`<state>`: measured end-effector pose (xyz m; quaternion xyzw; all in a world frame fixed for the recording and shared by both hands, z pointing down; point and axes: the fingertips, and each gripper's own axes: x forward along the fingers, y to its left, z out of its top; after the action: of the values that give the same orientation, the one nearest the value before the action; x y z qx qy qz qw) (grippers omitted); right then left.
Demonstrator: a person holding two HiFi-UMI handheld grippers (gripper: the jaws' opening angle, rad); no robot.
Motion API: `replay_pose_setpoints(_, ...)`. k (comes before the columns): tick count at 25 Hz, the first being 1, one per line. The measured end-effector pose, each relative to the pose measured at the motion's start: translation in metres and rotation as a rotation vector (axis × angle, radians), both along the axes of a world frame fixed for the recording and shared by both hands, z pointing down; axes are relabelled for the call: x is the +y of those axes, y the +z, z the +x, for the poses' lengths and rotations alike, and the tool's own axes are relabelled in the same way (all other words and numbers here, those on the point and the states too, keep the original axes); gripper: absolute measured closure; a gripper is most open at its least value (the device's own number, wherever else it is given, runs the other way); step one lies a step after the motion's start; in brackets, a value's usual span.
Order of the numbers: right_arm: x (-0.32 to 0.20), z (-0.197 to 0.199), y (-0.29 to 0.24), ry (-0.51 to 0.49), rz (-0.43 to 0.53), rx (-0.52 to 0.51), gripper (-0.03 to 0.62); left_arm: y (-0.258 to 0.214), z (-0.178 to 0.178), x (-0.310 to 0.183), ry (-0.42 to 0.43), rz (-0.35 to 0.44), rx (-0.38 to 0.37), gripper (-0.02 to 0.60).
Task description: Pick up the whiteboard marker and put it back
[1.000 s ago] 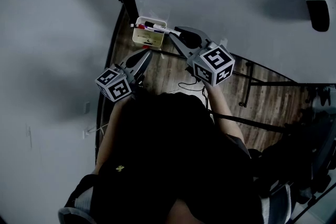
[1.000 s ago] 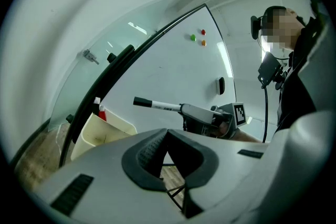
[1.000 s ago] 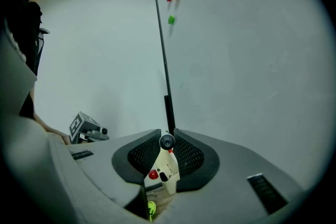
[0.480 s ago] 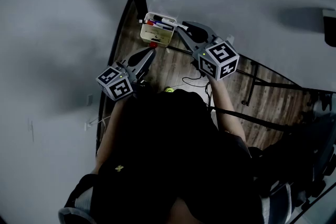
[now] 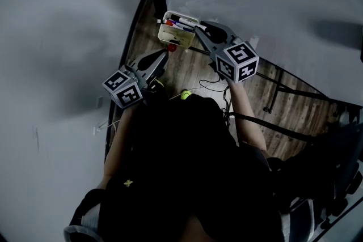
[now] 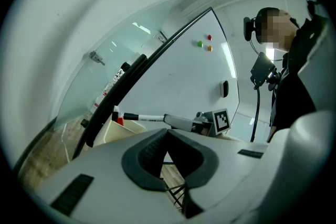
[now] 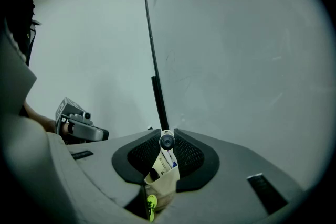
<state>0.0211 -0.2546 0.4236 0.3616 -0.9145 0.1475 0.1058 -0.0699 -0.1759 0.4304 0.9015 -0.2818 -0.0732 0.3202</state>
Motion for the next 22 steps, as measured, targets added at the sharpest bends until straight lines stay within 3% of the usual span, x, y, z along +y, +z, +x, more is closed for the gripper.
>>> replay_pose_setpoints(22,-0.014,-0.011,0.035,-0.005,-0.032,0.034,0.523,0.001,-0.011,0.012,0.000,-0.035,-0.021,0.578)
